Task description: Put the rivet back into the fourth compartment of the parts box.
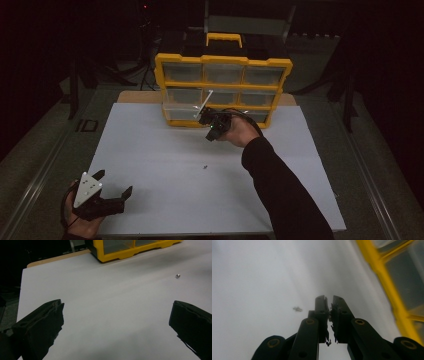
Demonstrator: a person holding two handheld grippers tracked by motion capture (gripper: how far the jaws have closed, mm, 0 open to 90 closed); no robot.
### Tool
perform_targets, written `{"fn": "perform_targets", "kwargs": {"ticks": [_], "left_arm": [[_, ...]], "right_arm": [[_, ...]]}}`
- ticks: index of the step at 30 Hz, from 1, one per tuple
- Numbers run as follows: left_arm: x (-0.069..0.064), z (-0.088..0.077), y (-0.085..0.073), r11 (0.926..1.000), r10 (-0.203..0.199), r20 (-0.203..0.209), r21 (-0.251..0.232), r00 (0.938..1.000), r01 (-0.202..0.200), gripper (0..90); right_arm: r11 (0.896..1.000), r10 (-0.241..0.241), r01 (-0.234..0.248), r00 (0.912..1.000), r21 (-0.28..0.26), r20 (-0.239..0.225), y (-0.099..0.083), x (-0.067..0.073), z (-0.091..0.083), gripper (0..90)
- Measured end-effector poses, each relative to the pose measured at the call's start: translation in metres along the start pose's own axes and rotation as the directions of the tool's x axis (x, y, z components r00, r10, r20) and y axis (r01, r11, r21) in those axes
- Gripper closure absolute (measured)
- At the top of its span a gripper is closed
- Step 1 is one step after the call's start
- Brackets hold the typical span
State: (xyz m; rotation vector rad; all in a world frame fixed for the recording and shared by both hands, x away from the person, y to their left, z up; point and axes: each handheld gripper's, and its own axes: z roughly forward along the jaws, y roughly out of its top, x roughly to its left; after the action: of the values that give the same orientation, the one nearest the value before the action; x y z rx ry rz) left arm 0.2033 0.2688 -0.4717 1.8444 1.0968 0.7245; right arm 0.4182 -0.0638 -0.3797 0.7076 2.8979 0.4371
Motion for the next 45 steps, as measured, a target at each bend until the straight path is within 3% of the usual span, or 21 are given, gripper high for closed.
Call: {"fn": "perform_targets", "kwargs": {"ticks": [11, 20, 27, 30, 33, 34, 45], "left_arm": [[0.000, 0.001, 0.000, 1.0000, 0.001, 0.003, 0.001, 1.0000, -0.001, 0.1], [0.000, 0.000, 0.000, 1.0000, 0.001, 0.002, 0.000, 1.0000, -0.001, 0.1], [0.000, 0.000, 0.000, 1.0000, 0.001, 0.001, 0.000, 1.0000, -0.001, 0.1], [0.000, 0.000, 0.000, 1.0000, 0.002, 0.001, 0.001, 1.0000, -0.002, 0.1], [-0.001, 0.000, 0.000, 1.0000, 0.002, 0.000, 0.000, 1.0000, -0.002, 0.1], [-0.001, 0.000, 0.000, 1.0000, 0.003, 0.001, 0.000, 1.0000, -0.003, 0.1], [0.000, 0.000, 0.000, 1.0000, 0.001, 0.002, 0.000, 1.0000, -0.001, 0.1]], "right_arm": [[0.994, 0.036, -0.033, 0.9988, -0.101, 0.033, 0.010, -0.015, -0.039, 82.9], [0.969, 0.102, -0.095, 0.9946, -0.228, 0.019, 0.013, -0.025, -0.055, 82.9], [0.929, 0.135, -0.107, 0.9894, -0.355, 0.055, 0.016, -0.024, -0.063, 82.9], [0.900, 0.166, -0.125, 0.9839, -0.418, 0.065, 0.019, -0.022, -0.066, 82.9], [0.862, 0.210, -0.163, 0.9767, -0.480, 0.045, 0.022, -0.022, -0.067, 82.9], [0.857, 0.220, -0.174, 0.9746, -0.486, 0.039, 0.023, -0.022, -0.066, 82.9], [0.838, 0.264, -0.210, 0.9636, -0.503, 0.039, 0.035, -0.026, -0.053, 82.4]]}}
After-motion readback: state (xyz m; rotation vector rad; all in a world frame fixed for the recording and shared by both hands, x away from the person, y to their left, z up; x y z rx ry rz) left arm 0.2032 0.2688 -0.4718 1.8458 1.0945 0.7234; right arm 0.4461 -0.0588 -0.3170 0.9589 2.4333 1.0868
